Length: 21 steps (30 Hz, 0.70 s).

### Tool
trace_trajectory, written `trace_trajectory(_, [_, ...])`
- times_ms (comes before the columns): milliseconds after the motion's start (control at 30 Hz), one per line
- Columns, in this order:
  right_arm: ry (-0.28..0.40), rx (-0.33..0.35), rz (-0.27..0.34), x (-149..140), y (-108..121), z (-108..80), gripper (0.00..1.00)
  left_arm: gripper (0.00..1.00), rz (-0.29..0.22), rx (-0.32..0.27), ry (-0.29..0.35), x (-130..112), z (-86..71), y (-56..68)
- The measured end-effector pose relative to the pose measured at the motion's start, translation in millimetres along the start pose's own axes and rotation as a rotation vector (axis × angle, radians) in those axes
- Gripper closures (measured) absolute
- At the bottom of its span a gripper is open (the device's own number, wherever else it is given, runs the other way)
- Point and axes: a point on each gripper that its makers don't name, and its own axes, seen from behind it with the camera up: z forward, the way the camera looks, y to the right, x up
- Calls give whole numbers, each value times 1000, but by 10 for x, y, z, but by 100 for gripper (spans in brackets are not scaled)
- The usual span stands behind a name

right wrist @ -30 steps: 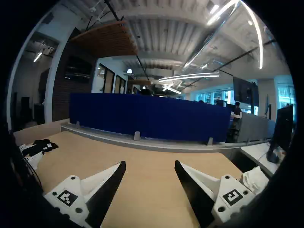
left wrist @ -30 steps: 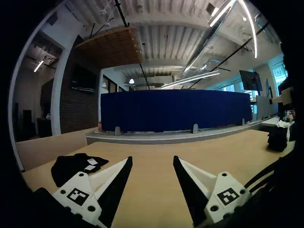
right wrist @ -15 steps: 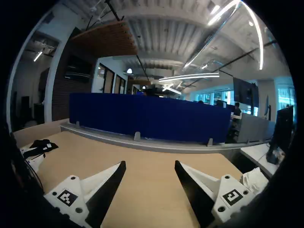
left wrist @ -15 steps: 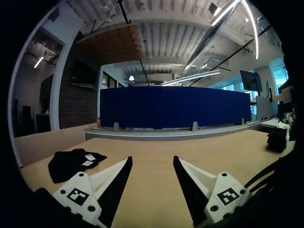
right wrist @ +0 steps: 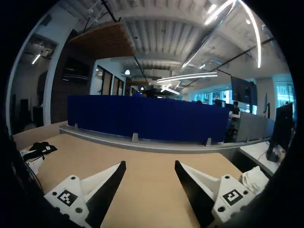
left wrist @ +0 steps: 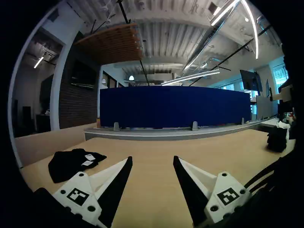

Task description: Fold towel

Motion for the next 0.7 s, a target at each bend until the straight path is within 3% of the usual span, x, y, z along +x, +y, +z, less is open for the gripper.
trace_trajectory(467, [27,-36,-4,24,268,-55,0,21,0,0,-1,3,-12,6])
trace_trajectory(700, [69,-73,20,29,506,-74,0,21,1,0,-1,4,-9,4])
